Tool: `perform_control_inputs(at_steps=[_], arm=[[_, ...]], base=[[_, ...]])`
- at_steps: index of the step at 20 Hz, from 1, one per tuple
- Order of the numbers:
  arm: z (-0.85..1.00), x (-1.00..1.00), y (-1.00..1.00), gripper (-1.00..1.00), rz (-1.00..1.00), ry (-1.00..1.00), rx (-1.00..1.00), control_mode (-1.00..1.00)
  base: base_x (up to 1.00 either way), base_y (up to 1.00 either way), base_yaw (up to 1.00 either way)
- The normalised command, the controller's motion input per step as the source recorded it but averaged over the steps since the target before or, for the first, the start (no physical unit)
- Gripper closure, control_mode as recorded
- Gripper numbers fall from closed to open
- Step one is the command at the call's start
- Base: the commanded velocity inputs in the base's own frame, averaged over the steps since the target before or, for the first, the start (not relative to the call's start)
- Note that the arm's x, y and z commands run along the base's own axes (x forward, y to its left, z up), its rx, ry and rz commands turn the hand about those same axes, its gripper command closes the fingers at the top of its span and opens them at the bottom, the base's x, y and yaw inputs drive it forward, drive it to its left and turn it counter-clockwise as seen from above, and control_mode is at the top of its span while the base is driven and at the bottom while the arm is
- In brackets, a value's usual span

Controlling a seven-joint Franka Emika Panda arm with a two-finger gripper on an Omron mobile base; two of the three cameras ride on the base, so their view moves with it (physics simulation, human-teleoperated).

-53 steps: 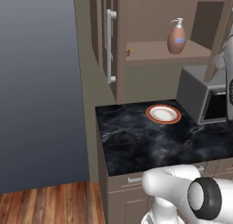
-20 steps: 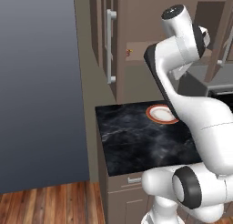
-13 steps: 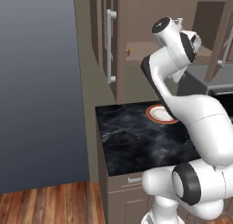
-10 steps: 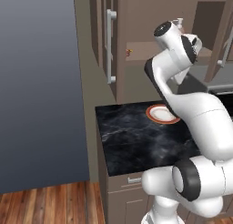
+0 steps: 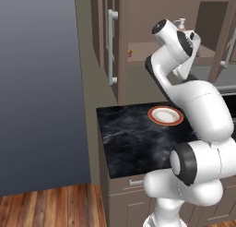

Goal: Pick the bar soap and soap dispenser from the cabinet and place them on the counter.

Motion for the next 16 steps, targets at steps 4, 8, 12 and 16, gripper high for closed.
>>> perform_control_inputs(at_steps=[4,8,12,16], arm=[[0.0,0.3,-0.37,-1.0,0.0,0.05,-0.06,-1.0],[0.0,0.08,-0.33,-1.0,0.0,0.05,-0.04,-1.0],[0.0,0.0,-0.32,-1.0,0.0,0.06,-0.03,-1.0],[-0.01,-0.24,-0.38,-1.0,-0.01,0.0,0.0,-1.0]], base=[[0.0,0.0,0.0],[0.0,0.0,0.0],[0.0,0.0,0.0],[0.0,0.0,0.0]])
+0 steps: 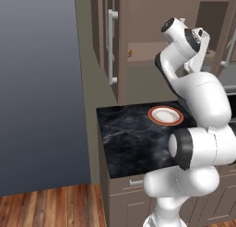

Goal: Pick the bar soap and soap dispenser from the cabinet and place them on the counter.

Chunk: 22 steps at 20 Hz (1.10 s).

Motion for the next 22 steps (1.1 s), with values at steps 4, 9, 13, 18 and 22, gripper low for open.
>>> perform_control_inputs(at_steps=[4,9,13,18,22], arm=[[0.0,-0.44,-0.41,-1.0,-0.02,-0.05,0.0,-1.0],[0.0,-0.68,-0.55,-1.0,-0.06,-0.11,0.0,-1.0],[0.0,-0.74,-0.56,-1.0,-0.06,-0.14,0.0,-1.0],[0.0,-0.74,-0.55,-1.0,-0.05,-0.17,0.0,-1.0],[-0.02,-0.62,-0.53,-1.0,-0.04,-0.17,0.0,-1.0]], base=[[0.0,0.0,0.0],[0.0,0.0,0.0],[0.0,0.0,0.0],[0.0,0.0,0.0],[0.0,0.0,0.0]])
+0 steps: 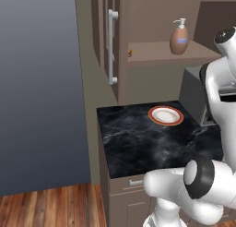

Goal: Pick the bar soap and soap dispenser from the cabinet and place them on the counter.

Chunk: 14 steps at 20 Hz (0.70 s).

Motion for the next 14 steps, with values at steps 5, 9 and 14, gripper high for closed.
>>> perform_control_inputs(at_steps=[5,9,14], arm=[[-0.03,-0.15,-0.33,-1.0,0.0,-0.05,0.0,-1.0],[0.0,0.14,-0.12,-1.0,0.0,0.0,0.0,-1.0],[0.0,0.03,0.12,-1.0,0.01,0.0,0.0,-1.0]], base=[[0.0,0.0,0.0],[0.0,0.0,0.0],[0.0,0.0,0.0]])
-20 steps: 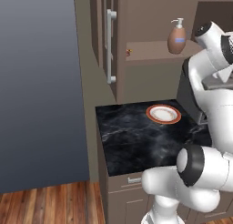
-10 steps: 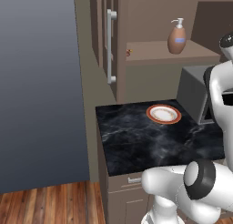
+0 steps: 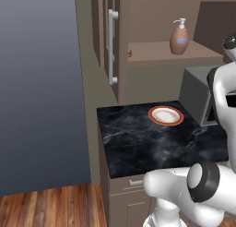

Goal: Pick the bar soap and soap dispenser from the cabinet and place them on the counter.

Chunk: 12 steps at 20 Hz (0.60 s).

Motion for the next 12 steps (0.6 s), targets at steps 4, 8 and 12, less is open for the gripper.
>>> perform_control_inputs(at_steps=[4,8,12], arm=[[0.0,-0.04,0.56,-1.0,0.01,-0.04,0.0,-1.0],[0.0,-0.05,0.8,-1.0,0.0,-0.07,-0.02,-1.0],[-0.04,0.0,0.83,-1.0,0.0,-0.06,-0.03,-1.0]], base=[[0.0,0.0,0.0],[0.0,0.0,0.0],[0.0,0.0,0.0]])
